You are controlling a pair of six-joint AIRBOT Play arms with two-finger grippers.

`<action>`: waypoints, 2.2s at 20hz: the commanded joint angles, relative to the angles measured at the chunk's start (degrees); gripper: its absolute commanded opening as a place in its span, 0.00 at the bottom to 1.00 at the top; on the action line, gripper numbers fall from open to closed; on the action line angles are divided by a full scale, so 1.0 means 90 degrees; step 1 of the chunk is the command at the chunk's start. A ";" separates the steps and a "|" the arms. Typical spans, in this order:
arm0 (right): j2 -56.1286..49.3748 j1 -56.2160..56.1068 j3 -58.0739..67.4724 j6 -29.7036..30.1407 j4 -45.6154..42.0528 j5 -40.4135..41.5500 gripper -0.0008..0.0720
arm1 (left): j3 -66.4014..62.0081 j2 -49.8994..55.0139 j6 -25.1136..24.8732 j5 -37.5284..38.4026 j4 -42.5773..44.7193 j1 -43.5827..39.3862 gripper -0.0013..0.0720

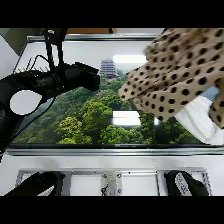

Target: Fold the clothes and pants, and hang the long-sleeved shirts on hangers.

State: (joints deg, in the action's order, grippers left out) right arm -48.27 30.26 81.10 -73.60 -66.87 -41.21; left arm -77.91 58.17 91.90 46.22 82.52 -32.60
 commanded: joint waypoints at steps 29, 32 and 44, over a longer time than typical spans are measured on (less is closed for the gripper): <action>-0.1202 0.2684 0.3269 -0.1829 -0.2285 0.0393 0.02 | 0.0027 0.0005 -0.0012 -0.0017 0.0005 0.0010 0.03; -0.1214 0.2693 0.3269 -0.1829 -0.2285 0.0410 0.02 | 0.0027 0.0005 -0.0012 -0.0017 0.0002 0.0010 0.03; -0.1447 0.3089 0.3266 -0.2030 -0.2596 0.0478 0.02 | 0.0027 0.0005 -0.0010 0.0296 0.0000 0.0007 0.03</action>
State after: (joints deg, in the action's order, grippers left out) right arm -60.27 56.01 110.50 -90.26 -89.45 -36.71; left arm -77.69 58.17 91.72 47.57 82.54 -32.58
